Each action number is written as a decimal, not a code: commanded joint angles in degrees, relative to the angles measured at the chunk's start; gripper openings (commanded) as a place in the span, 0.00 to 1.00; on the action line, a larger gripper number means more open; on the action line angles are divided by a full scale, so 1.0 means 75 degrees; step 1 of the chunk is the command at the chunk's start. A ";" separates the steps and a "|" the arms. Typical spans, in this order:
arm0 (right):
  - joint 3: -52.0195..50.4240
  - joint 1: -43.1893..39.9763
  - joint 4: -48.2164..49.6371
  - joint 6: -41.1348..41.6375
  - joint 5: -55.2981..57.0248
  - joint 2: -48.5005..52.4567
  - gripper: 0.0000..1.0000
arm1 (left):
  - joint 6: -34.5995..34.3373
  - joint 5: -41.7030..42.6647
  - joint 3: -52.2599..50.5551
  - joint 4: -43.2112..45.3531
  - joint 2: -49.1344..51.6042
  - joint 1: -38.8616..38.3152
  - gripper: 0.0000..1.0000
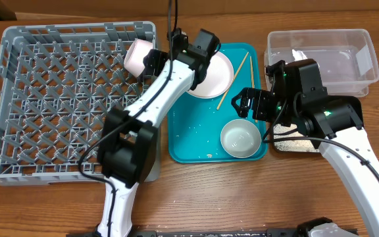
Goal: Sort waste into correct bins and load items into the dishwasher
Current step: 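Lower the small plate upright into the rack's back row, release, then reach the left gripper to the pale green bowl and grasp its rim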
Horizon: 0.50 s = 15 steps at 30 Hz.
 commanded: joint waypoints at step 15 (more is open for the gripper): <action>0.0137 0.0020 0.0041 -0.0026 0.0079 -0.0076 1.00 | -0.0251 0.7854 0.0044 -0.1437 -0.2145 0.0323 0.86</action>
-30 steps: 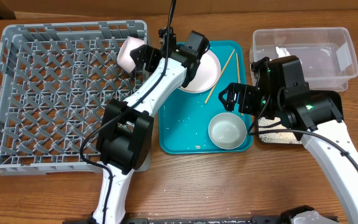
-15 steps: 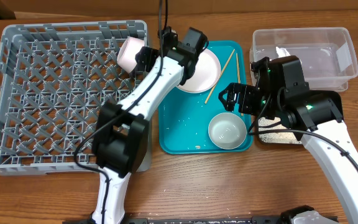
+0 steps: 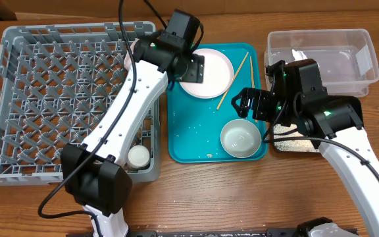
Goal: Sort waste into correct bins and load items into the dishwasher
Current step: 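Reach the left gripper to the pale green bowl and grasp its rim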
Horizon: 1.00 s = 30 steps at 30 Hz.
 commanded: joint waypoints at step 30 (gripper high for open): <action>0.2011 -0.3765 -0.2538 -0.0402 0.0965 -0.3177 1.00 | -0.0691 0.1950 0.0012 -0.0775 -0.0012 -0.1664 0.86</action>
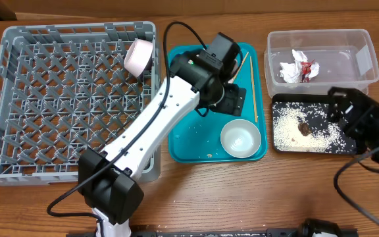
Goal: Sort waste into correct bins and load items into the dishwasher
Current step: 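Reach the left gripper to the pale green bowl and grasp its rim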
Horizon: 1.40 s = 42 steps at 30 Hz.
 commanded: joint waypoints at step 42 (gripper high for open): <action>0.0160 -0.0035 -0.0417 -0.0070 0.0338 0.2285 1.00 | -0.1081 -0.0895 0.0003 0.0175 0.2101 -0.0697 0.70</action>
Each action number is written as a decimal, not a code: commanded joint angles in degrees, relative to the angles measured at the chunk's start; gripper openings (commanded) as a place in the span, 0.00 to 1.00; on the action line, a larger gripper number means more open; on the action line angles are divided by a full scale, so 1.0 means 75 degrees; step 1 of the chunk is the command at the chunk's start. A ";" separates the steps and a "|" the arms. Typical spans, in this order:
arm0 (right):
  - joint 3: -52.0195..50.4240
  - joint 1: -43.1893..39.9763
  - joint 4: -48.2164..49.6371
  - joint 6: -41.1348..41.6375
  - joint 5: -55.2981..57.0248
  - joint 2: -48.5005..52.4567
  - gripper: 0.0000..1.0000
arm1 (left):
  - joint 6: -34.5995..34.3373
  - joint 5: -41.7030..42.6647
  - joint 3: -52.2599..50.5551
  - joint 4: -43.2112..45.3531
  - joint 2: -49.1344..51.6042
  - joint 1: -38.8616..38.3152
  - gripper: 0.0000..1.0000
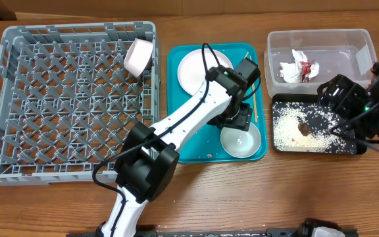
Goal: Sort waste into correct bins and load items into the dishwasher
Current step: 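Reach the left gripper to the pale green bowl and grasp its rim, then lift the green bowl with the left gripper over the rack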
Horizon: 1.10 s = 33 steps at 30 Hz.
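The grey dishwasher rack [18,99] fills the left side, with a pink-and-white cup [139,57] lying tilted at its far right. On the teal tray [179,131] are a white plate [197,70], a white bowl [241,141] and a thin chopstick [256,105] along the right rim. My left gripper [239,119] hangs over the bowl's far rim; its jaws are too dark to read. My right gripper [331,91] hovers open over the back edge of the black tray, holding nothing.
At the back right, a clear plastic bin [354,39] holds crumpled white-and-red waste [298,68]. In front of it, a black tray [288,141] carries scattered rice and a brown scrap [303,128]. My left arm stretches diagonally from the table's front edge to the teal tray.
My left gripper has moved from beside the plate to the bowl's far rim, leaving the plate uncovered. My right gripper has shifted slightly back, to the black tray's far edge.
At first my left gripper was at the rack's far right by the pink cup, and my right gripper was open over the teal tray. Then the left was over the plate. Later the cup lay in the rack, the left over the tray, the right withdrawn over the black tray.
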 commanded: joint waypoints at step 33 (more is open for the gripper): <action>0.0157 -0.0035 0.0020 -0.0029 0.0076 0.1425 1.00 | -0.0385 -0.0772 -0.1052 0.0583 0.0160 -0.0055 0.09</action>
